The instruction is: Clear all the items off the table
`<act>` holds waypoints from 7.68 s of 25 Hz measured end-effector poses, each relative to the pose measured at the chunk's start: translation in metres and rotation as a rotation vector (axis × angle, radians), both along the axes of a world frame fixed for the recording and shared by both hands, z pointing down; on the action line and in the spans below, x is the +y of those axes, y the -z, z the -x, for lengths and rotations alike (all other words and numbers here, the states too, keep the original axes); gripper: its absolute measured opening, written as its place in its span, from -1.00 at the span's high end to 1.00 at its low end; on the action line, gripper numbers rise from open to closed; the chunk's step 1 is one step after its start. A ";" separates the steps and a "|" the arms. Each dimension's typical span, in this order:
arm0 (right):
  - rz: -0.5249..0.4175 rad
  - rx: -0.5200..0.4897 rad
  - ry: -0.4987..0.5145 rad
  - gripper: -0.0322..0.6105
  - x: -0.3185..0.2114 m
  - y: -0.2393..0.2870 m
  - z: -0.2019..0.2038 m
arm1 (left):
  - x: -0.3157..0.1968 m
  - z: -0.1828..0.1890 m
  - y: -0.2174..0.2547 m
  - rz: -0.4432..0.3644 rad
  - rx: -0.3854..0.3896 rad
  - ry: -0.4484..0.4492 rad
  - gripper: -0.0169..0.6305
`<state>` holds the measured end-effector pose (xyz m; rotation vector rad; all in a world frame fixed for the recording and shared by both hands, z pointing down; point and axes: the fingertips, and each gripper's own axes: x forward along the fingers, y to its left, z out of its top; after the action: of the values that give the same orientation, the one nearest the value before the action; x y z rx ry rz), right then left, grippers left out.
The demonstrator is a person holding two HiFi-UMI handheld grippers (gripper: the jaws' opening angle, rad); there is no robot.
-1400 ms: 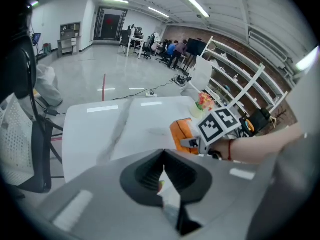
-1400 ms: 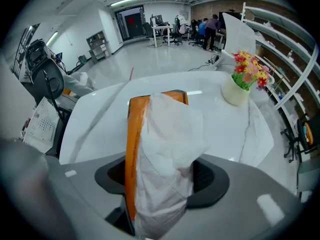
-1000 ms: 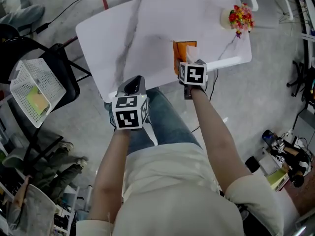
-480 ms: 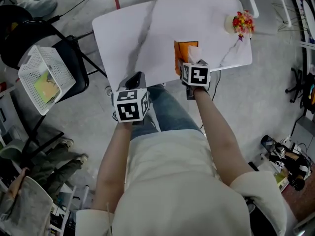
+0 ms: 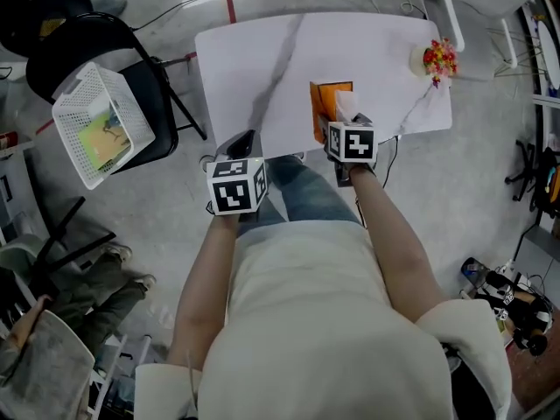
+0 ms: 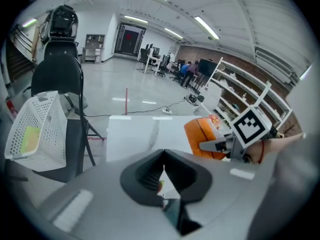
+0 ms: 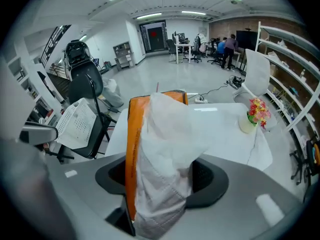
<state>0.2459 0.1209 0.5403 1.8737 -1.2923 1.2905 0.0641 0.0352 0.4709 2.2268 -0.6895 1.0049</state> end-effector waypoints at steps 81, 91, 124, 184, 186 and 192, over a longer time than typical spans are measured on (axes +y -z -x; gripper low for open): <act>-0.020 -0.047 1.000 0.00 -0.414 0.038 0.520 | -0.235 0.431 -0.003 0.038 -0.015 0.661 0.92; 0.011 -0.008 1.060 -0.01 -0.457 0.016 0.546 | -0.247 0.442 -0.014 0.058 -0.018 0.666 0.92; 0.052 0.161 1.235 -0.11 -0.525 -0.024 0.579 | -0.248 0.463 -0.037 0.106 -0.015 0.684 0.92; -0.149 0.011 0.864 0.90 -0.375 0.081 0.460 | -0.202 0.375 0.026 0.006 0.028 0.561 0.92; -0.148 0.009 0.839 0.90 -0.363 0.083 0.446 | -0.198 0.363 0.029 0.004 0.032 0.538 0.92; -0.165 -0.004 0.740 0.90 -0.332 0.094 0.398 | -0.184 0.321 0.039 -0.005 0.034 0.455 0.92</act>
<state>-0.1518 -0.2111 0.4461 1.2657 -1.8899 0.8048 -0.2568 -0.1485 0.4322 1.9550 -1.1188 0.7327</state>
